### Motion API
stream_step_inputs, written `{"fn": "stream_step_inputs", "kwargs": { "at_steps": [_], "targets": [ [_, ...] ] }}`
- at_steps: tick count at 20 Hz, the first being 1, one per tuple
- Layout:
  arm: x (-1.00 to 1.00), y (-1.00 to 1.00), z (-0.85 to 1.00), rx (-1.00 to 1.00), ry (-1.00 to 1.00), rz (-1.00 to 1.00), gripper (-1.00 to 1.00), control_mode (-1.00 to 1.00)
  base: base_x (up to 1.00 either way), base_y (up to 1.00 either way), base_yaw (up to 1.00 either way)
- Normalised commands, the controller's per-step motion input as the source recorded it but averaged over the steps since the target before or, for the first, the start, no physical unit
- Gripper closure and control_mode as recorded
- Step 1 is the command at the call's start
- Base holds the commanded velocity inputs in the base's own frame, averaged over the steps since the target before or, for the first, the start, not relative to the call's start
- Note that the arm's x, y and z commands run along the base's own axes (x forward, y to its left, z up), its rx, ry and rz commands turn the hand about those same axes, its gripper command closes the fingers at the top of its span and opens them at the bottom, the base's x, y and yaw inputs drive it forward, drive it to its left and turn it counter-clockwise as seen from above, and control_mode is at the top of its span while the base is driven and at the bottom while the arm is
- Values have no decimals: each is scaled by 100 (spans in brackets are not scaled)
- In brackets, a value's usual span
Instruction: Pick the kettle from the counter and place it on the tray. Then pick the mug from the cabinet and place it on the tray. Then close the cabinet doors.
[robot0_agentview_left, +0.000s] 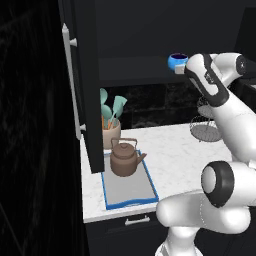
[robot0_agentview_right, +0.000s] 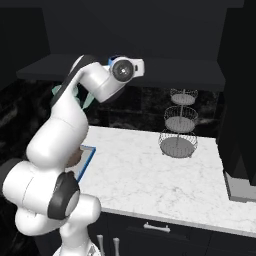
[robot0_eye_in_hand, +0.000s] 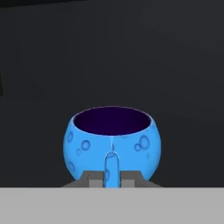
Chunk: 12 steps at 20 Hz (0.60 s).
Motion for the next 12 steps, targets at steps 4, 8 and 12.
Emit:
{"fn": "stream_step_inputs", "kwargs": {
  "at_steps": [4, 8, 12],
  "targets": [
    [-83, 13, 2, -3, 0, 4, 100, -100, 0, 0, 0],
    [-95, 24, 0, -2, 0, 7, 100, -100, 0, 0, 0],
    [-95, 29, 0, -2, 0, 11, 100, -100, 0, 0, 0]
  ]
}}
